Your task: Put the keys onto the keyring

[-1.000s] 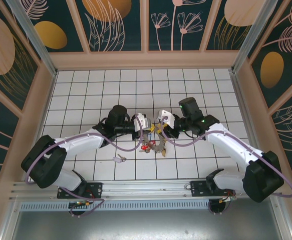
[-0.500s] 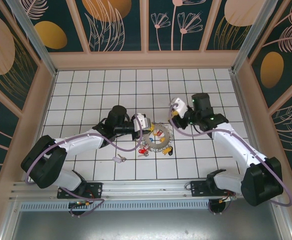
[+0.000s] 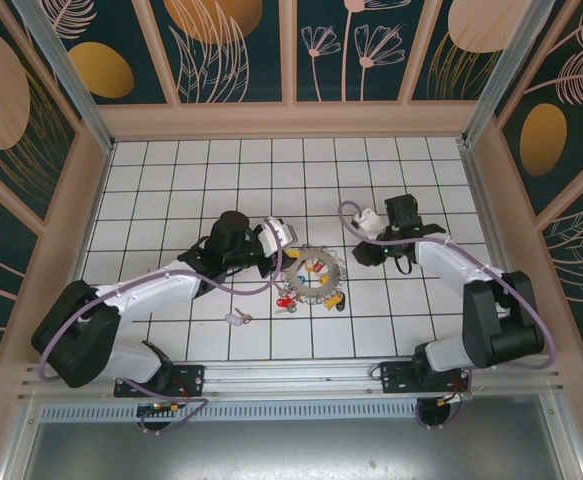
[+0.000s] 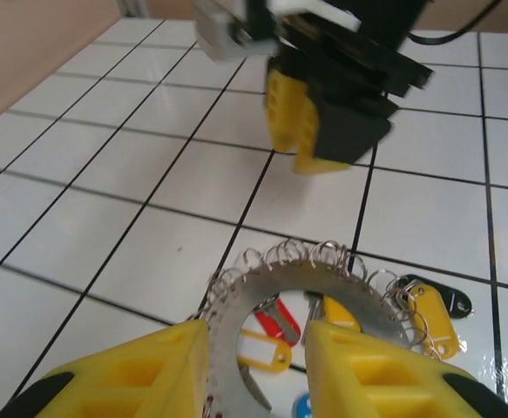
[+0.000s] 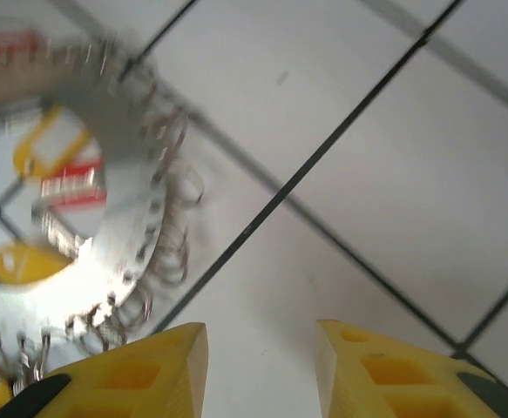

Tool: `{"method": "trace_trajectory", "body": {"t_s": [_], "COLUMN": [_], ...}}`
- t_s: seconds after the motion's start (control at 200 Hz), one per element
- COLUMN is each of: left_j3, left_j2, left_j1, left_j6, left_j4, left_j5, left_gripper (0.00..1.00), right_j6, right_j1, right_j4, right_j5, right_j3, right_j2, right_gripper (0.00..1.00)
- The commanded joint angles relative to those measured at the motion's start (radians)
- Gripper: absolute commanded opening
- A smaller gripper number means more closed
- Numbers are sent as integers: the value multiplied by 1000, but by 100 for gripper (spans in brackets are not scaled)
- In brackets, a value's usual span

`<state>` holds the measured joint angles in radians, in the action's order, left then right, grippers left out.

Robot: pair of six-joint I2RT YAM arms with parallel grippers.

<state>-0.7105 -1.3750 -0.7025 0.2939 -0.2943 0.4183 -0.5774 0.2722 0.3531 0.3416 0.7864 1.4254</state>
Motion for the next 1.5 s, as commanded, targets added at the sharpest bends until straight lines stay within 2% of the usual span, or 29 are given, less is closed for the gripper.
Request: {"method": "trace_trajectory", "body": {"t_s": [0.0,0.065,0.18,0.35,0.435,0.52,0.576,0.686,0.726,1.281,1.336,1.441,1.496], "left_j3": [8,33,72,68,61,63,67,69,69,71,72,75,75], "left_j2": [67,105,170,225,240,244,244,234,231,206,208,211,211], "left_j1": [4,3,3,4,3,4,4,4,3,4,4,3,3], "left_j6": [-61,-80,-124,-123,-127,-131,-136,-145,-145,-149,-148,-148,-148], "left_j4": [120,138,152,239,259,256,246,236,237,236,236,236,237], "left_j5": [-92,-132,-189,-223,-221,-214,-204,-190,-188,-174,-174,-174,-173], "left_gripper": [36,38,46,48,48,47,47,47,47,47,47,46,46], "right_j6": [-322,-418,-514,-632,-634,-643,-645,-609,-593,-574,-576,-582,-584], "right_j1": [57,87,81,36,17,10,11,17,22,27,19,0,-10], "right_j4": [111,84,15,-88,-103,-33,5,-4,-1,148,163,202,224], "right_j5": [26,-7,-23,-22,35,74,92,146,166,222,235,261,269], "right_j3": [-21,-62,-101,-118,-89,-27,4,26,37,165,180,214,231], "right_j2": [-12,-25,-41,-53,-10,78,134,185,198,336,343,359,367], "right_gripper": [39,39,37,32,29,20,20,31,32,34,32,22,21]}}
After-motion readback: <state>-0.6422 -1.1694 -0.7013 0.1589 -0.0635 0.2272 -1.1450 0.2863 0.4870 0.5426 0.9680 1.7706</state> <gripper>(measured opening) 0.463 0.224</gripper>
